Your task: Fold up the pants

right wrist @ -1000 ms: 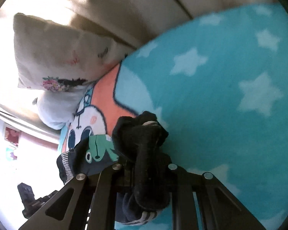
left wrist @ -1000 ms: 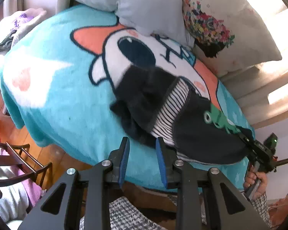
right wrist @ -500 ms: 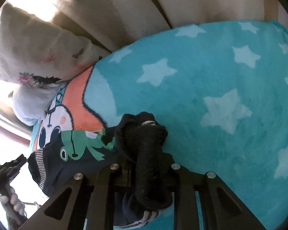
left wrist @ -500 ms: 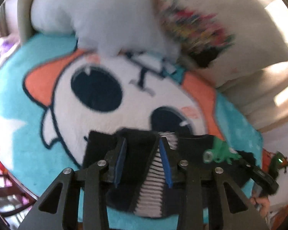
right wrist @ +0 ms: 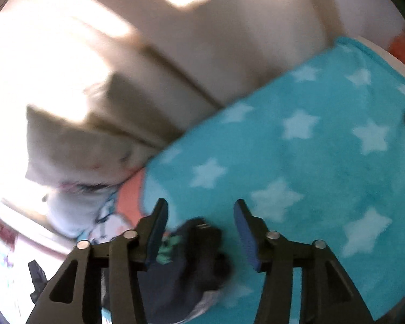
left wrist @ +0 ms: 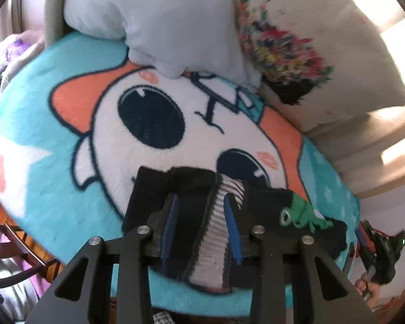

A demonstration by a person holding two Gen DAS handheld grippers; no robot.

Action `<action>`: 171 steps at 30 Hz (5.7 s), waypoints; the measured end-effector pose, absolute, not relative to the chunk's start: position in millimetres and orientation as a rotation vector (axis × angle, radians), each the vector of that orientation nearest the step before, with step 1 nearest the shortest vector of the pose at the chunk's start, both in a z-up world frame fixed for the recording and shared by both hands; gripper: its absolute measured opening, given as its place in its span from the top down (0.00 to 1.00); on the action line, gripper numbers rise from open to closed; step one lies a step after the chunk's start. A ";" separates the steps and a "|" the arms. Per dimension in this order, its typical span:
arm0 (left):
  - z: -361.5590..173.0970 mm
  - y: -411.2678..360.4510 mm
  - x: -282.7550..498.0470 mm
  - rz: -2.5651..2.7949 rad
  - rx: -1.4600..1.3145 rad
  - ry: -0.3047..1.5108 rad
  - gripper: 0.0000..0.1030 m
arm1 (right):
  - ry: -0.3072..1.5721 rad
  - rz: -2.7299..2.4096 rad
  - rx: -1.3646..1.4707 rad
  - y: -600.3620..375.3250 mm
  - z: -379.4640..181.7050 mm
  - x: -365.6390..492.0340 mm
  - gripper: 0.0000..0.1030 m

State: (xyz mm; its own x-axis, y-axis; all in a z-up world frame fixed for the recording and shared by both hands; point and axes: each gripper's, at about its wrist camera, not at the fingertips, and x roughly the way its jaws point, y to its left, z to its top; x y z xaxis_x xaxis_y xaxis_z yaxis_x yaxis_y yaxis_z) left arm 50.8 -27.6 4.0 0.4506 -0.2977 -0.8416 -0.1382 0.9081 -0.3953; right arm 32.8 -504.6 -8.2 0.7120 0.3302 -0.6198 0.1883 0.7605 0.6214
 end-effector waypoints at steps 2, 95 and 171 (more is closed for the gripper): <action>10.7 -31.9 37.6 -0.104 -0.423 1.095 0.64 | 0.832 0.216 0.720 -475.3 -11.8 42.9 0.59; -70.3 -427.6 150.9 -0.748 -0.066 1.519 0.55 | 1.014 0.253 0.596 -516.0 -70.5 29.5 0.34; -66.0 104.5 -10.1 -0.117 -0.771 1.207 0.51 | 1.319 0.331 -0.340 -33.9 -72.8 124.3 0.29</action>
State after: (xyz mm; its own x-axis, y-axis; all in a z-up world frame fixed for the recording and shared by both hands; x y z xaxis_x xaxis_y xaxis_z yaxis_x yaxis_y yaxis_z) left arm -10.1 104.5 -66.0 0.3825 -0.4716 -0.7946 -0.3100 0.7446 -0.5912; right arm 124.3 -33.9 -72.8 0.2167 0.0432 -0.9753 -0.4227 0.9047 -0.0539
